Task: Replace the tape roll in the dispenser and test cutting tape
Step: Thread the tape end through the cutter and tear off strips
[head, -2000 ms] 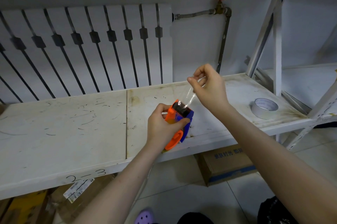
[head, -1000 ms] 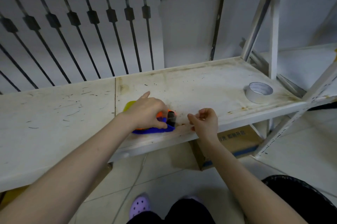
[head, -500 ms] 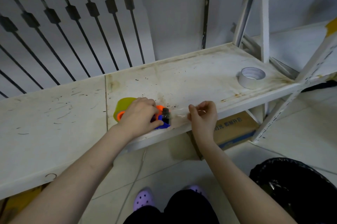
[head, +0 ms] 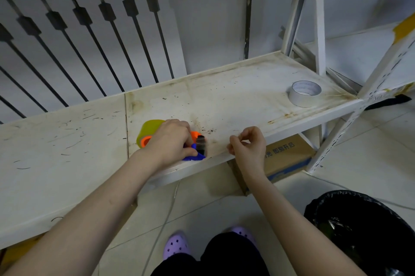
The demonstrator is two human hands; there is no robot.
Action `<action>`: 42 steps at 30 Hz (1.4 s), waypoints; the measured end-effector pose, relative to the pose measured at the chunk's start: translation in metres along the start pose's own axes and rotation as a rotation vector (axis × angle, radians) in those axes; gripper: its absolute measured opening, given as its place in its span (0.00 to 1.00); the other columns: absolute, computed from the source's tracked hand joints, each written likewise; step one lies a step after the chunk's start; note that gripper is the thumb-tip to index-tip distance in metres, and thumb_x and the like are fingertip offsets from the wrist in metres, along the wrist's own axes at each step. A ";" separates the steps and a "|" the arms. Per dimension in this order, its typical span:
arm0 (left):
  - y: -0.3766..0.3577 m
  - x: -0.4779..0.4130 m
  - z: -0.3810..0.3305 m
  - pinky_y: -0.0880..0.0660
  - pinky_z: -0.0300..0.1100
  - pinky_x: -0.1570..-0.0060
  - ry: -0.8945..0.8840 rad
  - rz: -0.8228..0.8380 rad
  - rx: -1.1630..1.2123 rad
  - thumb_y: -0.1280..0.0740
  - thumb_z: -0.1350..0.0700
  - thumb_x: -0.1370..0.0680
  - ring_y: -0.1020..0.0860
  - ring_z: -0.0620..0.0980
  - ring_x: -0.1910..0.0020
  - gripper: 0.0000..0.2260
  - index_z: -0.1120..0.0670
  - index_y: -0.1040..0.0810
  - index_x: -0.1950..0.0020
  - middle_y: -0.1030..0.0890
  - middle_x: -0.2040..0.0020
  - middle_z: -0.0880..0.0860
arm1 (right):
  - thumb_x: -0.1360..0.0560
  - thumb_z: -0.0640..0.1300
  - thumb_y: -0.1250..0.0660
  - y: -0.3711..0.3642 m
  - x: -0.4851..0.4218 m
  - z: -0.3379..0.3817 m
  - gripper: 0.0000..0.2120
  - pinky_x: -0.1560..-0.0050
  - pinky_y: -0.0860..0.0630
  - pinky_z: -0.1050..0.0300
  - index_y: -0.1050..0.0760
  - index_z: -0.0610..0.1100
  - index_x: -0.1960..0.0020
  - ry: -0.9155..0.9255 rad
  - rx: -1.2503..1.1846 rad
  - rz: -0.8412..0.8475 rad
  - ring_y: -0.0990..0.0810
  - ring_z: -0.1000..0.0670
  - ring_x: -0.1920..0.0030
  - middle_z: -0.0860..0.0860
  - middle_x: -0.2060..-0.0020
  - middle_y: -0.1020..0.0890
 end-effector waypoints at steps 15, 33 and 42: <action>0.000 -0.003 0.006 0.32 0.42 0.55 0.052 0.061 -0.042 0.34 0.45 0.27 0.25 0.53 0.50 0.13 0.52 0.18 0.51 0.24 0.51 0.53 | 0.27 0.34 0.35 -0.007 -0.018 -0.013 0.09 0.66 0.21 0.55 0.34 0.43 0.58 -0.085 0.006 -0.063 0.19 0.48 0.68 0.47 0.62 0.25; -0.006 -0.051 -0.005 0.36 0.43 0.62 0.212 0.259 -0.119 0.28 0.39 0.37 0.25 0.52 0.58 0.19 0.53 0.26 0.60 0.24 0.63 0.49 | 0.26 0.37 0.36 -0.028 -0.049 -0.015 0.05 0.58 0.21 0.48 0.31 0.45 0.55 -0.073 0.366 0.011 0.23 0.44 0.60 0.51 0.63 0.26; 0.026 -0.029 0.015 0.23 0.47 0.55 0.253 -0.004 0.251 0.26 0.40 0.40 0.24 0.48 0.53 0.22 0.48 0.22 0.51 0.21 0.53 0.46 | 0.25 0.40 0.32 -0.014 -0.047 0.026 0.08 0.67 0.21 0.58 0.32 0.46 0.55 -0.028 0.089 0.069 0.16 0.54 0.68 0.49 0.57 0.22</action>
Point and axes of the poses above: each hand's wrist, its own x-axis away from the middle knuckle, its own y-axis out of the back of the hand, z = x × y, the point moved 7 cm from there along -x, towards the middle knuckle
